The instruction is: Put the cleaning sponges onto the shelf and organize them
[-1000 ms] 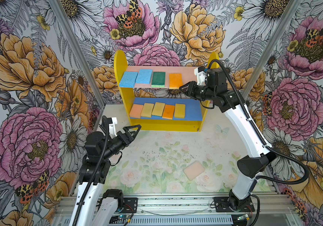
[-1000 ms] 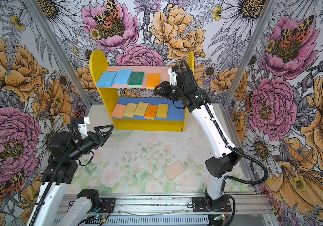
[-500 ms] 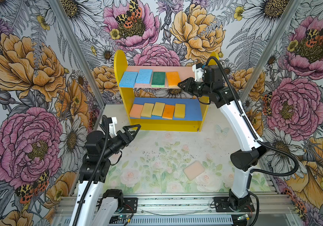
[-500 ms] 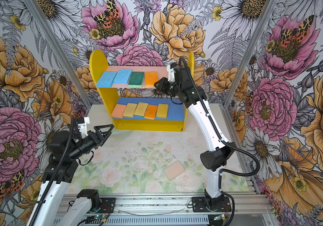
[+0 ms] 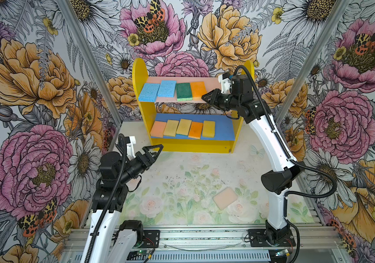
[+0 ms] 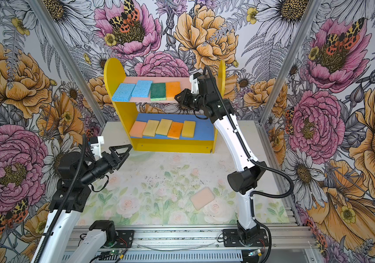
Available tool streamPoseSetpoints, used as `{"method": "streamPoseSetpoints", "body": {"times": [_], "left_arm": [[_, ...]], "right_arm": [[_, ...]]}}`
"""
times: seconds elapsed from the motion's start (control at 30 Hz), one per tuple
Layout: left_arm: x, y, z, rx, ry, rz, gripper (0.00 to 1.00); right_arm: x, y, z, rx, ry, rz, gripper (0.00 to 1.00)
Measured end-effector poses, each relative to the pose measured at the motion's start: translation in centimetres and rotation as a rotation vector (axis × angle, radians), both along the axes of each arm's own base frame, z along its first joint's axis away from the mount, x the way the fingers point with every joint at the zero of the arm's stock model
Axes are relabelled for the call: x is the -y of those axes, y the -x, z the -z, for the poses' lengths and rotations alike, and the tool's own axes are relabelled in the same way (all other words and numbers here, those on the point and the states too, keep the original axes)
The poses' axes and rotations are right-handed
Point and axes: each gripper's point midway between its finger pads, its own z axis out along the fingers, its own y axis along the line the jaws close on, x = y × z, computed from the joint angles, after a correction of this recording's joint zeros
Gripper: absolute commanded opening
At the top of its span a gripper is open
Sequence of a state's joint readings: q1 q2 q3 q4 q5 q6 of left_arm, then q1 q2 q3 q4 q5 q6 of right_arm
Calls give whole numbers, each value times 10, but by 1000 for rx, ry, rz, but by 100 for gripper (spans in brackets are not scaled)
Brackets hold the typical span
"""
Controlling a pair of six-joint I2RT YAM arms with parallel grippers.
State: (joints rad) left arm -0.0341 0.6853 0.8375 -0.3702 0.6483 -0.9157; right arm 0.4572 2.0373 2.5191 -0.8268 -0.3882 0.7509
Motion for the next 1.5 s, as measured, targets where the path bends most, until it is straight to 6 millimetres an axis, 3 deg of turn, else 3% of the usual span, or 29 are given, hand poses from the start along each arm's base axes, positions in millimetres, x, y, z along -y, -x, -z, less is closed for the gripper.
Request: {"method": "streamPoseSetpoints", "body": {"times": [0.27,0.5,0.7,1.13,1.5], "left_arm": [[0,-1,1,-3,0,0,84],[0,-3,1,-3,1,-2,84],[-1,4,-6,25,1,-4,84],[-1,9,6,-9,-28,2,85],[0,14,6,-13,-48,13,85]], "right_arm": [[-22,23,9,-24,19,-62,30],[-32,32,-1,-1,4,-93,29],[-49,26,-9,33,-20,-106,24],[-81,-4,28,-9,-16,-61,14],[-90,-8,30,-32,-60,-42,13]]}}
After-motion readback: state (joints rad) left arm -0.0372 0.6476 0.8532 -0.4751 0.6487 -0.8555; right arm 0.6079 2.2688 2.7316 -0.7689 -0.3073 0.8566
